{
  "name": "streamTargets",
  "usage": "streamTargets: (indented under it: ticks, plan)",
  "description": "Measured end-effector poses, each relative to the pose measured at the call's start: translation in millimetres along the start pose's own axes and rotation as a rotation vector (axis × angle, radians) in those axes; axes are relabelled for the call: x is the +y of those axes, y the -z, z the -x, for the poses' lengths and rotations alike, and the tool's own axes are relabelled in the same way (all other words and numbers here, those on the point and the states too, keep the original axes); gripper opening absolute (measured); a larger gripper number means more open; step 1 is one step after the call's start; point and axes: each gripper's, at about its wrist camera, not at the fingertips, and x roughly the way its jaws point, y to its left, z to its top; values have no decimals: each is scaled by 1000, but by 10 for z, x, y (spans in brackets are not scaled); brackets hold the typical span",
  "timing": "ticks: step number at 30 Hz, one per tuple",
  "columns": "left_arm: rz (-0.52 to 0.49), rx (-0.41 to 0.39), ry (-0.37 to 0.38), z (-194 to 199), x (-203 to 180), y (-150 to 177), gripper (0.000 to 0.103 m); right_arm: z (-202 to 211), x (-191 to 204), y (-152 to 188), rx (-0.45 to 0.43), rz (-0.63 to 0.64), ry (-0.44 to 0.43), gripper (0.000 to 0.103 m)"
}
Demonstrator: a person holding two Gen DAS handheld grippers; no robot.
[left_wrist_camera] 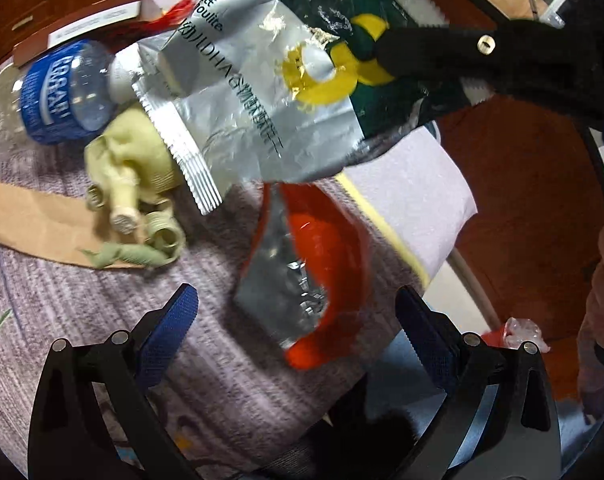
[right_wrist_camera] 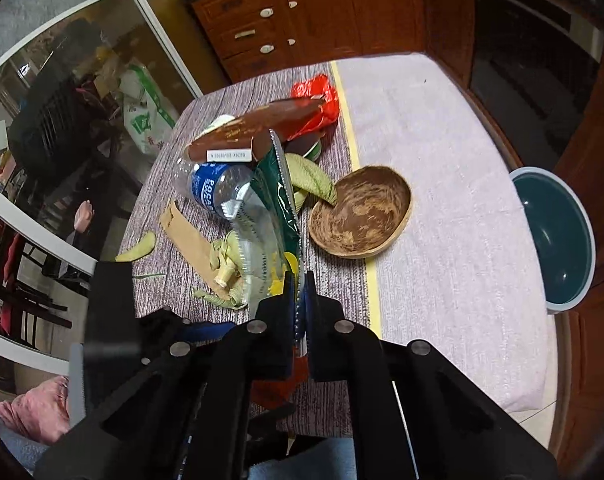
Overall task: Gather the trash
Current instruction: 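Grasp the orange wrapper with the left gripper while the right gripper grasps the silver-green bag, then carry both bags over the teal bin and open both grippers to drop them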
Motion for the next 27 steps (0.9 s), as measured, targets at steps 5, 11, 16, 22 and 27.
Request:
streamTargets:
  ticks: [5, 11, 16, 22, 27]
  plan:
    - [-33, 5, 5, -52, -163, -35, 52, 141, -37, -20, -32, -6, 2, 4]
    - [-81, -43, -30, 40, -289, -38, 25, 256, -55, -12, -54, 1, -4, 4]
    - [-69, -76, -32, 255, -266, -58, 24, 395, -28, -31, -95, 18, 4, 4]
    - [-87, -102, -57, 442, -264, -69, 23, 740, -174, -162, -186, -4, 57, 4]
    - [-111, -135, -73, 676, -260, -221, 23, 1038, -431, -228, -259, -49, 108, 4]
